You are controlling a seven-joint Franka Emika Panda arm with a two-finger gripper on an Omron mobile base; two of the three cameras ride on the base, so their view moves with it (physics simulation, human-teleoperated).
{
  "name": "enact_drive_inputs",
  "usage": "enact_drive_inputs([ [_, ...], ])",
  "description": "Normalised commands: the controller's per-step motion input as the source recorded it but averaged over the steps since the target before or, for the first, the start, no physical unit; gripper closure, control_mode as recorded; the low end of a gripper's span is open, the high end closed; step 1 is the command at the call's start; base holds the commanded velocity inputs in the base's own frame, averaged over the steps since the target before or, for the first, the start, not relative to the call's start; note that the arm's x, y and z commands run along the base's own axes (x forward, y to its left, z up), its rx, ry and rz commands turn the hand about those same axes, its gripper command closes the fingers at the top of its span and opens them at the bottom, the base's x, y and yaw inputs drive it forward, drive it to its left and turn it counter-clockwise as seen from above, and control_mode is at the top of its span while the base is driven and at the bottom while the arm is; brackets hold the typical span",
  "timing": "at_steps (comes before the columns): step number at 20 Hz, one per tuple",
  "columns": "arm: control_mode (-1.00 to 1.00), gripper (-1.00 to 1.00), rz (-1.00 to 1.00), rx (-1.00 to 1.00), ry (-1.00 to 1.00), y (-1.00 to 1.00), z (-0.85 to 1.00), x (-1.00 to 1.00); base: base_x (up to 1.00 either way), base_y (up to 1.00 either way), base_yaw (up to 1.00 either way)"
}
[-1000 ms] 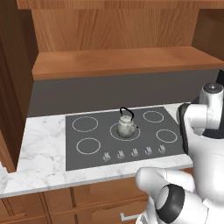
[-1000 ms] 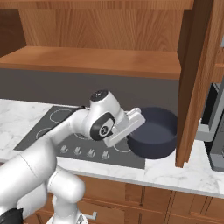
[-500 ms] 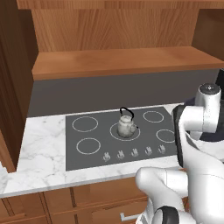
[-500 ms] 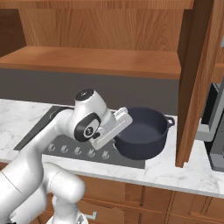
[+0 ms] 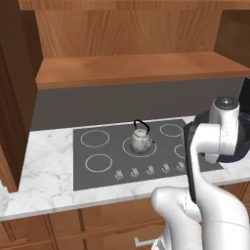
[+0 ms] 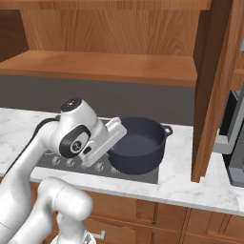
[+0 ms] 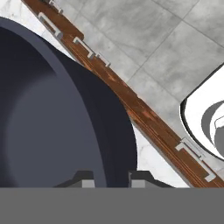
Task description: Pick the kettle from the cabinet and place it on a stove burner. Then pick the pot from the counter and place it on another stove burner. Finally, turn both burners on.
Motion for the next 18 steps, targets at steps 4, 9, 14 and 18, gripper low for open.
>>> enact_drive_inputs([
  [4, -1.0, 1.0, 0.07, -0.02, 0.02, 0.52, 0.13, -0.21, 0.0, 0.0, 0.0],
  [9, -1.0, 1.0, 0.07, -0.02, 0.02, 0.51, 0.16, -0.24, 0.0, 0.0, 0.0],
  [14, -1.0, 1.0, 0.07, -0.02, 0.03, 0.52, 0.17, -0.22, 0.0, 0.0, 0.0],
  [18, -1.0, 1.0, 0.08, -0.02, 0.06, 0.54, 0.16, -0.11, 0.0, 0.0, 0.0],
])
